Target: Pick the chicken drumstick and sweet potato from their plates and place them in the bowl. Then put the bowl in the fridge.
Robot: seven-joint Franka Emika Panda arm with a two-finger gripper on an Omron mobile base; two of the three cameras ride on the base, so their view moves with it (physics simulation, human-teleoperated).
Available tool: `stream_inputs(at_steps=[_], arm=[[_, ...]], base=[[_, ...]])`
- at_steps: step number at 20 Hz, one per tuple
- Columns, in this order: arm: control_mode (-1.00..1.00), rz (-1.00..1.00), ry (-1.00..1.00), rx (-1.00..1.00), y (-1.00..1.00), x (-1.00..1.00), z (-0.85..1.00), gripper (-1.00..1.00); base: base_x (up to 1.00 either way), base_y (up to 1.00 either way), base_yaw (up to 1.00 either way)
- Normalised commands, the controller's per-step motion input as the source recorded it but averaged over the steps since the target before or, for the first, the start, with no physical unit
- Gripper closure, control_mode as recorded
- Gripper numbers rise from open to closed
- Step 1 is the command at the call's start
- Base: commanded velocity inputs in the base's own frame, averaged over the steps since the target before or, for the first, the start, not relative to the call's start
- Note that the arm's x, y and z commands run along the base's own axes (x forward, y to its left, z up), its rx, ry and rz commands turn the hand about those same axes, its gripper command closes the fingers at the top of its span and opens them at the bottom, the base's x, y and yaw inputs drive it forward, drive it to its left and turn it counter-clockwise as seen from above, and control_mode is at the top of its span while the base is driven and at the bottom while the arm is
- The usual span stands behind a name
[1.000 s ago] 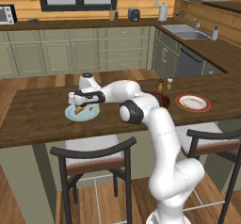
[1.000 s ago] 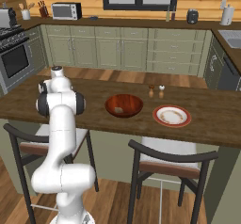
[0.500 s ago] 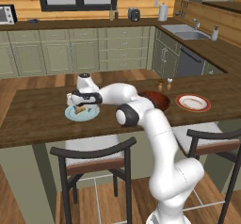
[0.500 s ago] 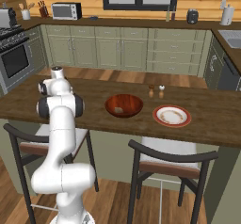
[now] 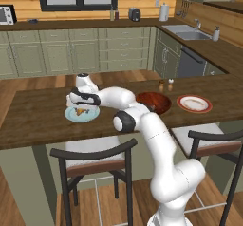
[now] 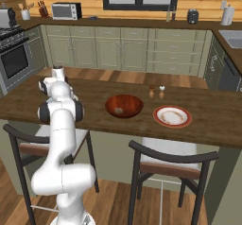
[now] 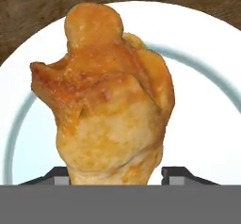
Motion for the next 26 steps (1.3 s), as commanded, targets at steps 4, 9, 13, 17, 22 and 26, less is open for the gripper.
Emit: stream_inputs(at_steps=[4, 9, 13, 17, 22, 26], arm=[[-1.00, 0.01, 0.00, 0.07, -0.34, -1.00, -0.54, 1.00], [-1.00, 0.02, -0.01, 0.09, -0.40, -0.99, -0.65, 1.00], [-1.00, 0.00, -0.01, 0.09, -0.16, -0.43, 0.02, 1.00], [-1.00, -0.01, 0.00, 0.01, -0.23, -0.64, 0.67, 1.00], [-1.00, -0.04, 0.04, 0.01, -0.60, -0.68, 0.86, 1.00], [-1.00, -0.07, 0.03, -0.04, -0.79, -0.54, 0.72, 1.00]], base=[[0.00, 0.00, 0.00], [0.00, 0.00, 0.00], [0.00, 0.00, 0.00], [0.00, 0.00, 0.00], [0.00, 0.00, 0.00], [0.00, 0.00, 0.00]])
